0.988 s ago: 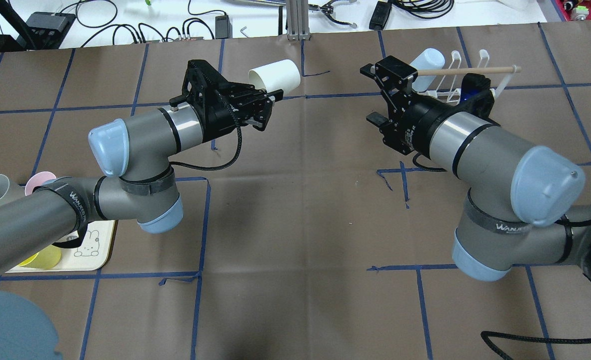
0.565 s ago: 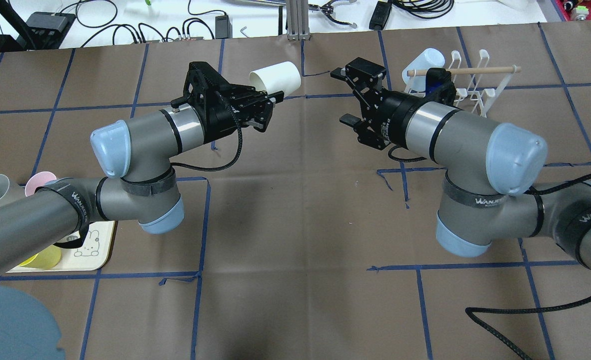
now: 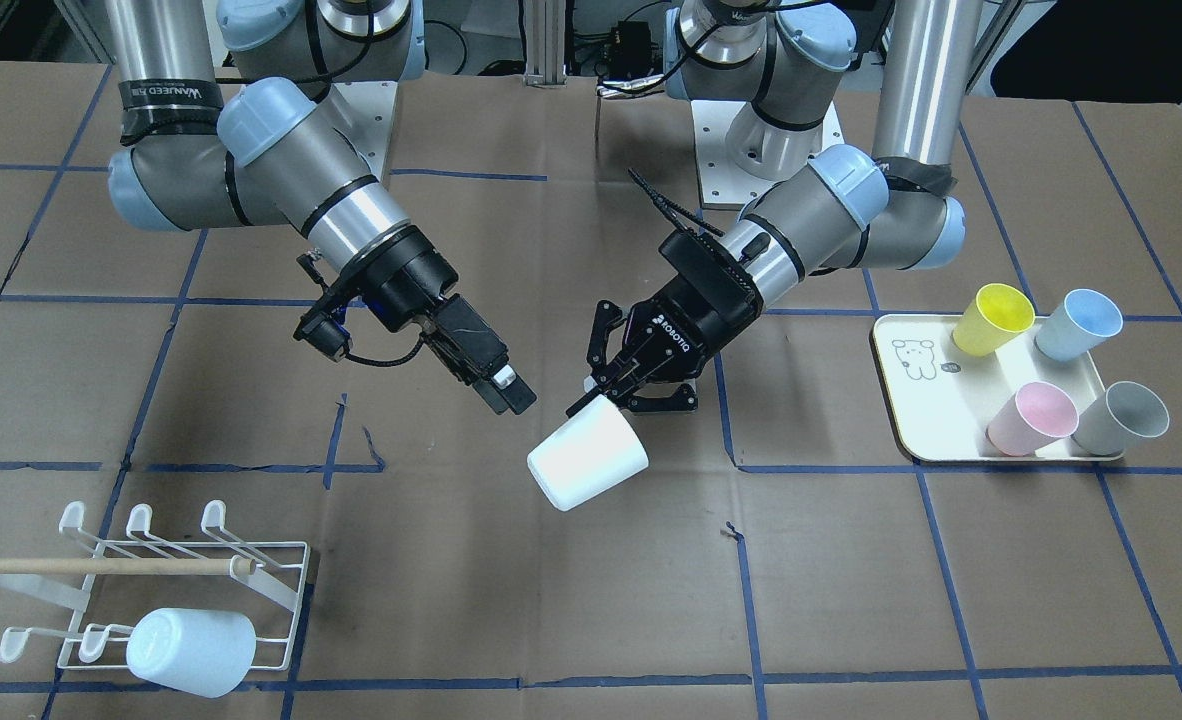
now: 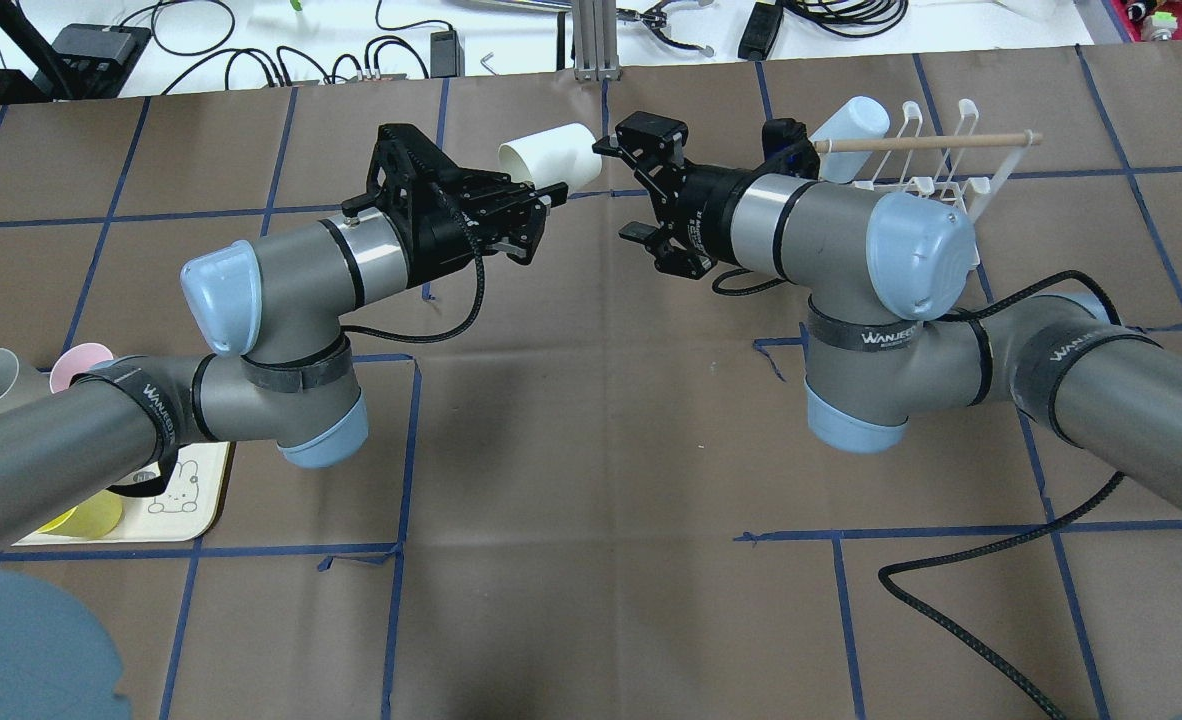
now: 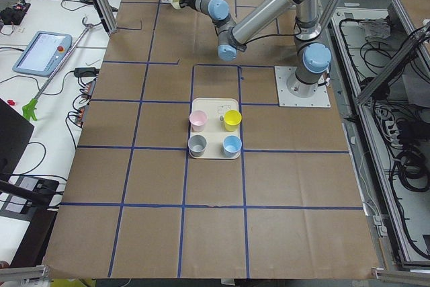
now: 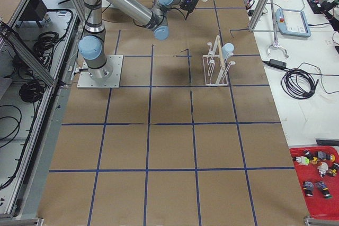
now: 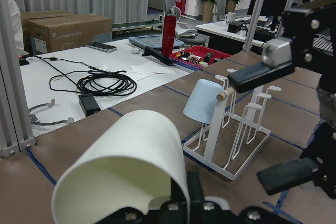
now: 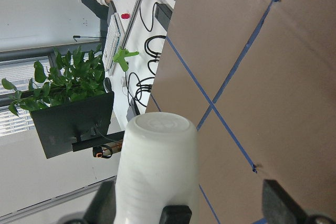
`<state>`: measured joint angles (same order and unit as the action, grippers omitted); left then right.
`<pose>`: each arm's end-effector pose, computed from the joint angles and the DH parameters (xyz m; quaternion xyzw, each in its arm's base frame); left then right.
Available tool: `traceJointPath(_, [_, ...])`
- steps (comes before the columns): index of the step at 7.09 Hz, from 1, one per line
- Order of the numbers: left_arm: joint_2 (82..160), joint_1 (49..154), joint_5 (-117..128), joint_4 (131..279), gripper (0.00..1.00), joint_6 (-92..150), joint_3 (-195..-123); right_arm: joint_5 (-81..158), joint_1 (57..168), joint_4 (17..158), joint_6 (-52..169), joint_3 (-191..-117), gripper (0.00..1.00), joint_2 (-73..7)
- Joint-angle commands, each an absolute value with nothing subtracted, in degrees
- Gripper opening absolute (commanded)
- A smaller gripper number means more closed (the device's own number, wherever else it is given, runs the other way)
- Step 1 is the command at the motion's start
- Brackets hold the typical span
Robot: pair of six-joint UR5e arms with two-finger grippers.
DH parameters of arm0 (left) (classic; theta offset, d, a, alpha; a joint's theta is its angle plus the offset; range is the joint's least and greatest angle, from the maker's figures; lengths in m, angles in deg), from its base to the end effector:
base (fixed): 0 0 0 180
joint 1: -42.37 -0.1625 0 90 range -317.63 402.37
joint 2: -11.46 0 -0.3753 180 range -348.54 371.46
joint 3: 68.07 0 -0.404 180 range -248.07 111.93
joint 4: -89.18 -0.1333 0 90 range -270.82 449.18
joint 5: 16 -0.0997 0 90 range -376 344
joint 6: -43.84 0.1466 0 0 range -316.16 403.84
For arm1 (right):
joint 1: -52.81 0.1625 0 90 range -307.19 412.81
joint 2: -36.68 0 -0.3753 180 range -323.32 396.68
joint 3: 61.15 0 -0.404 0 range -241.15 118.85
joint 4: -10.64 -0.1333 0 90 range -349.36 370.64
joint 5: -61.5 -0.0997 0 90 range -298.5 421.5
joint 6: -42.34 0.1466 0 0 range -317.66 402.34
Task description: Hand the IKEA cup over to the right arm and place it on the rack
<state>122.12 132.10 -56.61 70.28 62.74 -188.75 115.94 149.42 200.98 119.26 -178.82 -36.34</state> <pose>-0.2421 -0.5200 0.2312 -0.3274 -0.7533 0.4923 0.2882 0.2806 -0.5229 0.2526 0.3682 0.7705 -0.1519 0.4976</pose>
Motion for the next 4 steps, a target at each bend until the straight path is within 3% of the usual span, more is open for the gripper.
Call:
traceJointPath(1, [122.1,132.1,-56.6,70.3,0.05,62.7,-188.7,117.3,150.4,200.7,121.4,-176.0,0.97,-34.1])
traceJointPath(4, [122.1,132.1,-56.6,70.3,0.05,62.7,-188.7,119.0,152.2,200.7,122.8,-173.1,0.97,-31.8])
